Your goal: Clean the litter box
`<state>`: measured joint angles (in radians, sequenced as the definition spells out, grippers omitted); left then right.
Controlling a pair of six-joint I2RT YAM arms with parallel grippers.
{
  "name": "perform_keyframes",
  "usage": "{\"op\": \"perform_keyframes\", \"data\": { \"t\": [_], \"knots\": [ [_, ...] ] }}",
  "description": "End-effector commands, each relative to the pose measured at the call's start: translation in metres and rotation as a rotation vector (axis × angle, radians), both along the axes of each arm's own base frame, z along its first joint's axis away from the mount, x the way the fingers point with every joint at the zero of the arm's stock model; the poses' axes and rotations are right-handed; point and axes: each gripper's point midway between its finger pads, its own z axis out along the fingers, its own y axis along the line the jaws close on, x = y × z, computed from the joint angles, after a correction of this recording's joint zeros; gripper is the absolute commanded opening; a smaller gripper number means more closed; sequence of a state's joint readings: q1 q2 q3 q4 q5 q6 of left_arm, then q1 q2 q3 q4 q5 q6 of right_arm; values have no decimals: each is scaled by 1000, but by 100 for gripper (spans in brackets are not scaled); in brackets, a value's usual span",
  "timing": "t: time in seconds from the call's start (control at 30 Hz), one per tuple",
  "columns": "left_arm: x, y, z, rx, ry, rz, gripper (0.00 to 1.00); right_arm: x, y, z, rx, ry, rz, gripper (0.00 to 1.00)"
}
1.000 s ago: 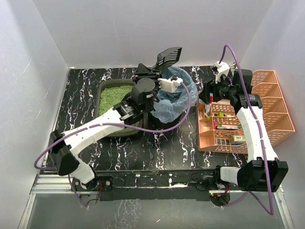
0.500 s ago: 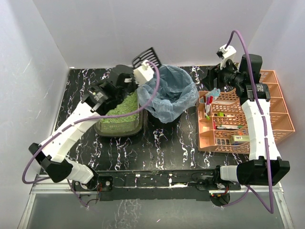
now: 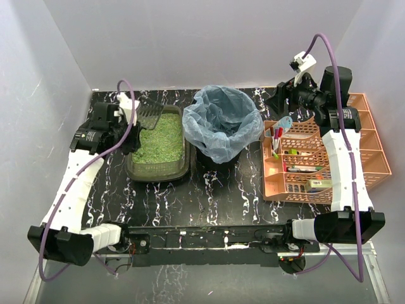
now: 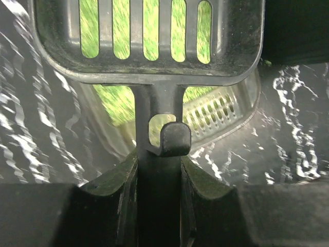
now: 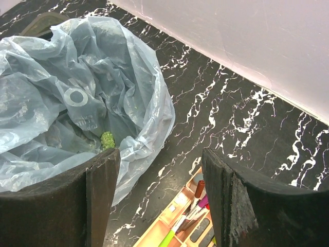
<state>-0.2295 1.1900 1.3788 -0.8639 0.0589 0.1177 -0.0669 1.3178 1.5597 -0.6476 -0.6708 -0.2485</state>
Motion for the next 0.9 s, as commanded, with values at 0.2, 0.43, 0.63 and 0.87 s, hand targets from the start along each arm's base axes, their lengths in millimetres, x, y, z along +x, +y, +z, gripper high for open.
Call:
{"op": "perform_keyframes", "data": {
  "t": [0.2, 0.43, 0.63, 0.87],
  "knots": [
    [-30, -30, -56, -481, 298, 188, 0, 2, 5, 7, 24, -56, 22, 70],
    [-22, -58, -68, -704, 534, 364, 0, 0, 4, -5, 21, -31, 8, 70],
    [-15, -75, -68, -878, 675, 522, 0, -3, 2, -15, 15, -10, 0, 70],
    [-27, -62, -92, -827, 737, 731, 0, -2, 2, -24, 16, 4, -2, 70]
  ]
}}
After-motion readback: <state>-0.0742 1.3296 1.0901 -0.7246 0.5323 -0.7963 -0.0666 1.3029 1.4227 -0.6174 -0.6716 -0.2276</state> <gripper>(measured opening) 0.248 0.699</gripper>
